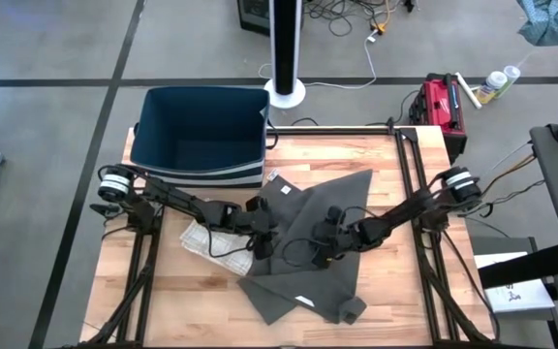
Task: Fold towel
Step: Fold the gray kitchen towel
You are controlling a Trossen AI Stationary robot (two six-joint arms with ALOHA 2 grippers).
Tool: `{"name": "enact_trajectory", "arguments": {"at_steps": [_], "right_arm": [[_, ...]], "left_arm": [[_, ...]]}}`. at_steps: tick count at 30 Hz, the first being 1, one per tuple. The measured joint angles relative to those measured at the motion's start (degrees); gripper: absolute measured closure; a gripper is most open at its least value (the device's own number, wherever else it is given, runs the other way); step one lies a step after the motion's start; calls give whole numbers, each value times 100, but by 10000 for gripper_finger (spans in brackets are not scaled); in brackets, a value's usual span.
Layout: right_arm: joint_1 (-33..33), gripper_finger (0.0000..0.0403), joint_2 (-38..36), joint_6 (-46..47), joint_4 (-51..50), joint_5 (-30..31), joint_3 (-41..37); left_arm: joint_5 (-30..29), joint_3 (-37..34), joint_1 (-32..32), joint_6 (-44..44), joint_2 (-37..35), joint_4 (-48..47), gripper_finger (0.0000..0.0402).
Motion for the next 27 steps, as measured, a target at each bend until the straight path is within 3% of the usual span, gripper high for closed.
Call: {"name": "enact_trajectory", "arguments": {"at_steps": [5, 8, 11, 15, 21, 27], "right_arm": [[117, 228, 423, 463, 171, -568, 48], [383, 233, 331, 795, 174, -1342, 61], [830, 237, 40, 833, -57, -1692, 10], [1248, 245, -366, 914, -582, -1561, -14], [1573, 256, -724, 1269, -1703, -802, -26], [1584, 263, -874, 1283, -1843, -633, -24]], "left_arm": [[12, 0, 0, -11, -25, -17, 287], [10, 3, 0, -100, -69, 9, 287], [9, 46, 21, -251, -70, 85, 284], [-147, 48, 98, -370, -39, 501, 278], [-245, 57, 403, -744, -35, 1200, 264], [-333, 821, 719, -746, 122, 695, 258]]}}
